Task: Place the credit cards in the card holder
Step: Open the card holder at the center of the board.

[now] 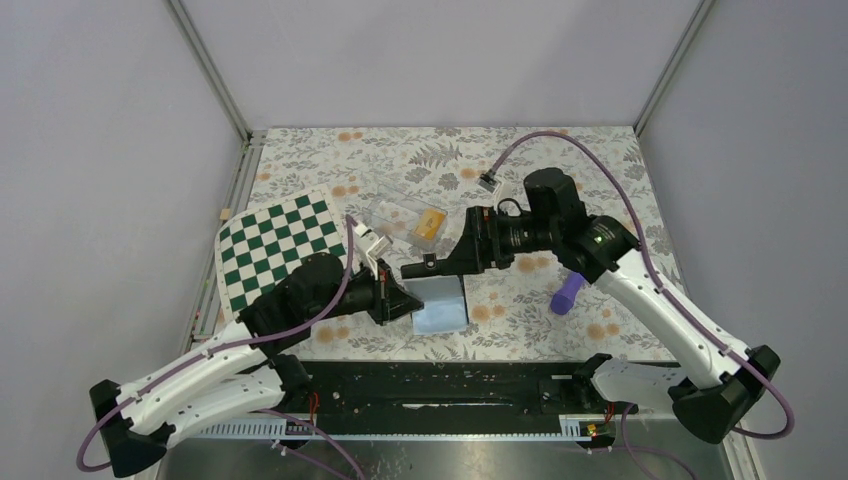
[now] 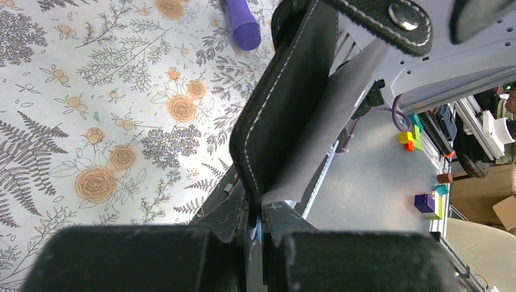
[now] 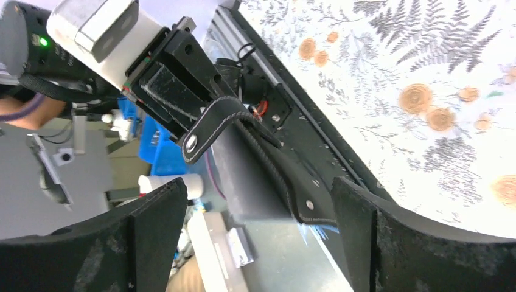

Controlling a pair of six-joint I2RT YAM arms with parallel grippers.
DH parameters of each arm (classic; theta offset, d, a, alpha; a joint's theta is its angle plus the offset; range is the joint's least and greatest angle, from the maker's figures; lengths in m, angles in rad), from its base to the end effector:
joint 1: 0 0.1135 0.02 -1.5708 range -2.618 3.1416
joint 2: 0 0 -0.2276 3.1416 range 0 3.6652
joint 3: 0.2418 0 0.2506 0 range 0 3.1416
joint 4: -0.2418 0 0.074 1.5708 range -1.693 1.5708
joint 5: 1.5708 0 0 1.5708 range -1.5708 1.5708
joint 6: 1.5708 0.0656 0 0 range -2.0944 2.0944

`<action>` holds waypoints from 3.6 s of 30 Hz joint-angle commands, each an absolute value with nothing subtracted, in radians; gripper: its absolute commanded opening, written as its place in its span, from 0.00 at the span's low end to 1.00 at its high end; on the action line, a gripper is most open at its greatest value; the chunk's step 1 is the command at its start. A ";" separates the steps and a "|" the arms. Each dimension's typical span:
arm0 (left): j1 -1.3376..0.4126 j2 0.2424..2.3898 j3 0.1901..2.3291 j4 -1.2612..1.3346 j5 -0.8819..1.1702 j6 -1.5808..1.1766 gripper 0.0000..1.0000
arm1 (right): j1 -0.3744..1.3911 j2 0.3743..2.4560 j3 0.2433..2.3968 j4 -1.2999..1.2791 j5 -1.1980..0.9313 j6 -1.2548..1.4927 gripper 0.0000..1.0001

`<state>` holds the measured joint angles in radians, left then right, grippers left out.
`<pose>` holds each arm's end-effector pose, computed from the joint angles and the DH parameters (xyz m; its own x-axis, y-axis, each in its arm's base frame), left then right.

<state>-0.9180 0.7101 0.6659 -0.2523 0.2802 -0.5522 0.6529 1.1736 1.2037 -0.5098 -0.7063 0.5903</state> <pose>0.1218 -0.1891 0.2710 -0.6358 0.0016 -0.7718 0.6936 0.4398 -0.5705 0.1991 0.2059 0.3335 -0.8164 -0.0912 -0.5703 -0.5598 0.3675 0.7426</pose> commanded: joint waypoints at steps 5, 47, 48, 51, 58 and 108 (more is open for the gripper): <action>-0.903 0.788 0.788 -0.306 0.377 -0.614 0.00 | 0.648 1.129 1.264 -0.779 -0.622 0.316 0.97; -0.882 0.709 0.798 -0.414 0.091 -0.584 0.99 | 0.585 1.201 0.961 -0.417 -0.640 0.629 0.00; -0.880 0.704 0.793 -0.413 0.081 -0.591 0.99 | 0.575 1.195 0.929 -0.371 -0.629 0.671 0.00; -0.878 0.702 0.784 -0.411 0.067 -0.607 0.99 | 0.561 1.195 0.853 -0.237 -0.602 0.781 0.00; -0.873 0.744 0.801 -0.413 0.074 -0.603 0.99 | 0.587 1.223 0.699 0.076 -0.529 1.016 0.00; -0.824 1.054 0.557 -0.270 0.318 -1.025 0.96 | 0.729 1.329 0.870 -0.575 -0.223 0.710 0.50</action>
<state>-0.8337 1.0252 0.6041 -0.4213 0.2417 -0.9012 0.7204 1.2327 0.8272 -0.5552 -0.1368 0.7391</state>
